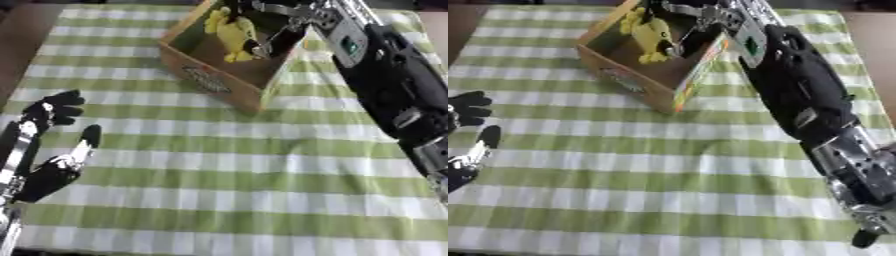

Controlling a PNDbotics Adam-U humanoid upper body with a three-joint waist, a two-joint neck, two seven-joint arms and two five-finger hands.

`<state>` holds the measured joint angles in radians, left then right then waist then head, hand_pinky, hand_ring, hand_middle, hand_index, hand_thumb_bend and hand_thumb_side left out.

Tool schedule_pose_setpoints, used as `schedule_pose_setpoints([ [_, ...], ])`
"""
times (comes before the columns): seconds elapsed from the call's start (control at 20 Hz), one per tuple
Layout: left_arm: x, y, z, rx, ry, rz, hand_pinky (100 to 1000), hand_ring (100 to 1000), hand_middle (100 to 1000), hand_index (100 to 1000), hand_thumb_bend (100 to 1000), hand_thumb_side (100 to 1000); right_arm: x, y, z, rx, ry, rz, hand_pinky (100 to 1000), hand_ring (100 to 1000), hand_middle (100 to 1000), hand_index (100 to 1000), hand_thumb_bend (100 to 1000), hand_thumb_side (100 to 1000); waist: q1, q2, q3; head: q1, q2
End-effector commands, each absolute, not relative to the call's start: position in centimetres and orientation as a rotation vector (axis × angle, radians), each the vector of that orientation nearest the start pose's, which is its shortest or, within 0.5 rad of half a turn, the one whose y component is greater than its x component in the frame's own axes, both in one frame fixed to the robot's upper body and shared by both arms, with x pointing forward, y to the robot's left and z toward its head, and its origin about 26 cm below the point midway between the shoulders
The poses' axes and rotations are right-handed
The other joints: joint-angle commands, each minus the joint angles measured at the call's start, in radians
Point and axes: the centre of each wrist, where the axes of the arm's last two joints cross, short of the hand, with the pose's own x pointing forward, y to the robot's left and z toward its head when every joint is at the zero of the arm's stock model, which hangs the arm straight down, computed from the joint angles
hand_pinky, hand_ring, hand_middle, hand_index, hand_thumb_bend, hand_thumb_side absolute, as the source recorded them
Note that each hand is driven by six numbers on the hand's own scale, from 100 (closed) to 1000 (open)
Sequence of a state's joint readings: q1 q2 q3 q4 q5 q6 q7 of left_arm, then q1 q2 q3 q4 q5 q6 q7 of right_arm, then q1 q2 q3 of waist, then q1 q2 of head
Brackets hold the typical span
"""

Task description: Pick up objects on the table and place them in the box.

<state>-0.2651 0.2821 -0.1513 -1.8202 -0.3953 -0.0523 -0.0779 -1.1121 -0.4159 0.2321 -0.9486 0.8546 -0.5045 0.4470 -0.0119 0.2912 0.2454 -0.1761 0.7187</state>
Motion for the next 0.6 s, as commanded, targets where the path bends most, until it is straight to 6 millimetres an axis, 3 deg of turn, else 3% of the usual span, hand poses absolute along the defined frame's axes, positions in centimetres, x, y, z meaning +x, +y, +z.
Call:
schedule_pose_setpoints([
  [0.05, 31.6, 22.7, 14.3, 0.374, -2.078, -0.783, 765, 766, 764, 897, 300, 601, 49.1, -22.2, 26.5, 1.143, 2.266, -2.566, 852, 796, 788, 426, 100, 100, 0.004, -0.015, 0.003, -0.001, -0.012],
  [0.4, 31.6, 22.7, 14.2, 0.374, -2.075, -0.782, 766, 766, 764, 897, 295, 602, 49.9, -23.8, 24.5, 1.313, 2.245, -2.589, 851, 797, 793, 454, 100, 100, 0.006, -0.016, 0.003, -0.002, -0.012],
  [0.5, 31.6, 22.7, 14.2, 0.375, -2.074, -0.782, 766, 766, 764, 897, 295, 602, 50.0, -24.3, 24.0, 1.372, 2.242, -2.585, 852, 795, 793, 499, 100, 100, 0.006, -0.017, 0.002, -0.003, -0.013],
  [0.6, 31.6, 22.8, 14.2, 0.375, -2.074, -0.782, 766, 766, 764, 897, 295, 602, 50.1, -24.7, 23.6, 1.424, 2.231, -2.577, 854, 798, 793, 604, 100, 100, 0.006, -0.017, 0.002, -0.002, -0.014],
])
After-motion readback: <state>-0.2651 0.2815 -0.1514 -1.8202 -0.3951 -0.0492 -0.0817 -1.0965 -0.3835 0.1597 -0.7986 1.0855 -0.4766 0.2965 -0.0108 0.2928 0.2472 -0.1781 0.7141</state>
